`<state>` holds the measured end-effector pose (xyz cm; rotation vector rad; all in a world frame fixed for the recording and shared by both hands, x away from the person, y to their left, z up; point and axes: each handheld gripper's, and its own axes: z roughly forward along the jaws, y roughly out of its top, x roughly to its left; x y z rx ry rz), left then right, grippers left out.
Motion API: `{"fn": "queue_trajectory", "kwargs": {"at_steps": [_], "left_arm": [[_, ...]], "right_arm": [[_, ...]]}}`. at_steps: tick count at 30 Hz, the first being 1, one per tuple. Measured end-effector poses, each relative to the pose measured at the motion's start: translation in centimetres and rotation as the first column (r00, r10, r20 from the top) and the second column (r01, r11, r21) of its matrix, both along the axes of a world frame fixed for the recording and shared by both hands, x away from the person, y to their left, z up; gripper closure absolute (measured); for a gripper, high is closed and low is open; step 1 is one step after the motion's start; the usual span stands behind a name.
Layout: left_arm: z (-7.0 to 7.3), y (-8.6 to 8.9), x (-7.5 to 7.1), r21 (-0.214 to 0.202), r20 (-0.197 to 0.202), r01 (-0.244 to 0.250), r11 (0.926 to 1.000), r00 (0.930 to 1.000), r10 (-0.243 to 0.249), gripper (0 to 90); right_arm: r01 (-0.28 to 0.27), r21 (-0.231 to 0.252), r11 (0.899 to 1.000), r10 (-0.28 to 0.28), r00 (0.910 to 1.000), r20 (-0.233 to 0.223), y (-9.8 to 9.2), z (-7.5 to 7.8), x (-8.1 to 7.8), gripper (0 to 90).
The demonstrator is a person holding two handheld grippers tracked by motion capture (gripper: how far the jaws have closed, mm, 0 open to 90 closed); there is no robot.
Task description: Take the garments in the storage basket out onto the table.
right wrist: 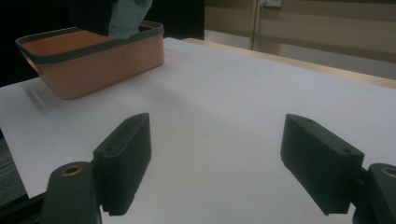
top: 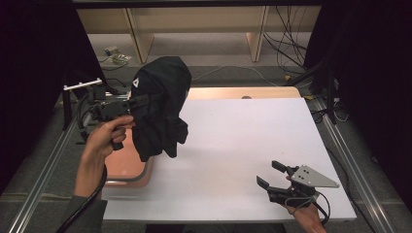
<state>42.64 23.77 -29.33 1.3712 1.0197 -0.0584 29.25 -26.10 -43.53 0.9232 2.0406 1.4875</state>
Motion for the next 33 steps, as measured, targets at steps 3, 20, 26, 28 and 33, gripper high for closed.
{"fn": "queue_trajectory", "kwargs": {"at_steps": [3, 20, 26, 28, 33], "left_arm": [[-0.3, -1.0, 0.4, -0.004, -0.007, 0.017, 0.9999, 0.9998, -0.017, 71.6], [-2.0, -6.3, 2.0, 0.042, -0.046, 0.071, 0.9966, 0.9966, -0.069, 71.6], [-2.9, -7.5, 2.6, 0.054, -0.068, 0.081, 0.9952, 0.9946, -0.078, 71.5], [-3.2, -7.9, 2.7, 0.059, -0.076, 0.083, 0.9948, 0.9940, -0.078, 71.4], [-3.8, -8.8, 3.0, 0.061, -0.091, 0.081, 0.9948, 0.9930, -0.076, 71.4]], "right_arm": [[-0.002, 0.000, 1.000, 0.002, 1.0000, 0.001, 0.1, 0.0, 0.1, 25.2], [0.001, 0.004, 1.000, -0.001, 1.0000, -0.001, -0.1, 0.0, 0.1, 25.2], [0.003, 0.008, 1.000, -0.003, 1.0000, -0.003, -0.1, 0.0, 0.1, 25.2], [-0.003, 0.014, 1.000, 0.003, 1.0000, -0.007, -0.1, -0.1, 0.1, 25.2], [-0.004, 0.016, 1.000, 0.004, 1.0000, -0.009, -0.1, -0.1, 0.2, 25.2]]}}
